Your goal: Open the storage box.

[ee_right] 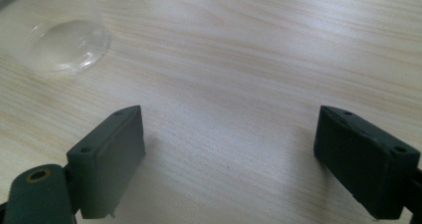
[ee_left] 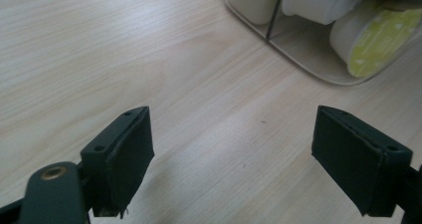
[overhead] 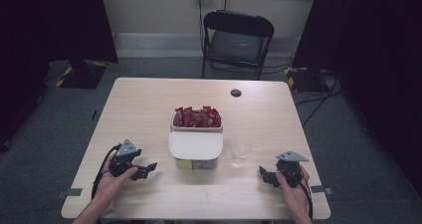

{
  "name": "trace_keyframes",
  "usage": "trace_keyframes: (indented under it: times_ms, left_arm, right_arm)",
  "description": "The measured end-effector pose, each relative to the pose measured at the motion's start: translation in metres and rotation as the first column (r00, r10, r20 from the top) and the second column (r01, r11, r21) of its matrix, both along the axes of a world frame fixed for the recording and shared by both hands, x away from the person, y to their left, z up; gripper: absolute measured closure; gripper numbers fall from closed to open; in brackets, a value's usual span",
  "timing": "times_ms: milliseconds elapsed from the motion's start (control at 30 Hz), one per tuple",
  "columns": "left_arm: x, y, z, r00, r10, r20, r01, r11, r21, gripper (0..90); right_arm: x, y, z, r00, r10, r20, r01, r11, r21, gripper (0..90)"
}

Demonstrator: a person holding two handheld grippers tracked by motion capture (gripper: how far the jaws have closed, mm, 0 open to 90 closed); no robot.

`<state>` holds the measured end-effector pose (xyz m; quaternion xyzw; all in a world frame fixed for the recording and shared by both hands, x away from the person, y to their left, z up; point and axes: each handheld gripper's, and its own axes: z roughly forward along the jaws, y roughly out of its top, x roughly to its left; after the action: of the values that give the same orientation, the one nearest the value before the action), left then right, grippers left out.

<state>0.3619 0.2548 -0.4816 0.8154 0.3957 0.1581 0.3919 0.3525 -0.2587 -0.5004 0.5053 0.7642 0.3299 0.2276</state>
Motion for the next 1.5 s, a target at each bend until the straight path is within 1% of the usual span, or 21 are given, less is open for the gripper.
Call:
trace_keyframes:
  times_ms: [67,200,233,333,433,533,600,633,767,833,933,1000,1033,1067,1133,1233,1300,1333,1400,1433,1500]
  left_arm:
    - [0.000,-0.003,0.001,1.0000,-0.008,0.001,0.008,0.9999,-0.012,16.3]
    - [0.000,-0.009,0.005,0.9996,-0.027,0.011,0.027,0.9995,-0.017,16.3]
    - [-0.001,-0.012,0.011,0.9985,-0.050,0.021,0.051,0.9977,-0.043,16.4]
    - [-0.002,-0.014,0.014,0.9979,-0.054,0.035,0.056,0.9975,-0.043,16.4]
    - [-0.002,-0.016,0.017,0.9974,-0.061,0.038,0.063,0.9968,-0.049,16.3]
    - [0.002,-0.020,0.019,0.9971,-0.067,0.037,0.069,0.9958,-0.061,16.2]
    - [0.005,-0.024,0.021,0.9962,-0.079,0.036,0.081,0.9952,-0.056,16.2]
    - [0.006,-0.027,0.022,0.9963,-0.078,0.037,0.080,0.9948,-0.063,16.3]
    - [0.009,-0.033,0.025,0.9952,-0.087,0.044,0.090,0.9939,-0.064,16.4]
    - [0.010,-0.035,0.026,0.9947,-0.092,0.048,0.095,0.9923,-0.079,16.4]
    - [0.009,-0.040,0.024,0.9923,-0.118,0.038,0.120,0.9908,-0.062,16.1]
    - [0.010,-0.044,0.025,0.9924,-0.115,0.043,0.118,0.9902,-0.075,16.2]
    - [0.011,-0.046,0.026,0.9918,-0.118,0.048,0.122,0.9893,-0.080,16.2]
    - [0.012,-0.049,0.027,0.9888,-0.143,0.044,0.145,0.9870,-0.068,15.3]
    - [0.013,-0.054,0.029,0.9845,-0.172,0.033,0.174,0.9827,-0.063,14.6]
    - [0.014,-0.063,0.032,0.9795,-0.199,0.033,0.201,0.9766,-0.077,14.5]
    - [0.014,-0.065,0.033,0.9781,-0.205,0.039,0.207,0.9755,-0.074,14.5]
    - [0.014,-0.066,0.033,0.9787,-0.202,0.033,0.205,0.9757,-0.079,14.5]
    - [0.014,-0.068,0.034,0.9780,-0.204,0.043,0.207,0.9749,-0.081,14.5]
    - [0.014,-0.068,0.034,0.9776,-0.206,0.044,0.209,0.9735,-0.092,14.5]
    - [0.013,-0.069,0.036,0.9778,-0.205,0.044,0.208,0.9732,-0.097,14.6]
  right_arm:
    - [0.000,0.000,0.000,1.0000,0.000,0.000,0.000,1.000,0.000,11.9]
    - [0.000,0.000,0.000,1.0000,0.000,0.000,0.000,1.000,0.000,11.9]
    - [0.000,0.000,0.000,1.0000,0.000,0.000,0.000,1.000,0.000,11.9]
    - [0.000,0.000,0.000,1.0000,0.000,0.001,0.000,1.000,0.000,11.9]
    - [0.000,0.000,0.000,1.0000,0.000,0.001,0.000,1.000,0.000,11.9]
    - [0.000,0.000,0.000,1.0000,0.000,0.000,0.000,1.000,0.000,11.9]
    - [0.000,0.000,0.000,1.0000,0.003,-0.001,-0.003,1.000,0.001,11.8]
    - [0.000,0.000,0.000,1.0000,0.005,-0.001,-0.005,1.000,0.001,11.8]
    - [0.000,0.000,0.000,1.0000,0.006,0.000,-0.006,1.000,0.001,11.8]
    - [0.000,0.000,0.000,1.0000,0.006,0.000,-0.006,1.000,0.000,11.8]
    - [0.000,0.000,0.000,1.0000,0.006,0.000,-0.006,1.000,0.000,11.8]
    - [0.001,0.000,0.000,1.0000,0.006,0.000,-0.006,1.000,0.000,11.8]
    - [0.001,0.000,0.000,1.0000,0.006,0.000,-0.006,1.000,0.000,11.8]
    - [0.000,0.000,0.000,1.0000,0.006,-0.001,-0.006,1.000,0.000,11.8]
    - [0.001,0.000,0.000,1.0000,0.006,0.000,-0.006,1.000,0.000,11.8]
    - [0.001,0.000,0.000,1.0000,0.007,-0.001,-0.007,1.000,0.000,11.8]
    - [0.001,0.000,0.000,1.0000,0.007,0.000,-0.007,1.000,0.000,11.8]
    - [0.001,0.000,0.000,1.0000,0.007,0.000,-0.007,1.000,0.000,11.8]
    - [0.001,0.000,0.000,1.0000,0.007,0.000,-0.007,1.000,0.000,11.8]
    - [0.001,0.000,0.000,1.0000,0.007,-0.001,-0.007,1.000,0.000,11.8]
    - [0.001,0.000,0.000,1.0000,0.007,-0.001,-0.007,1.000,0.000,11.8]
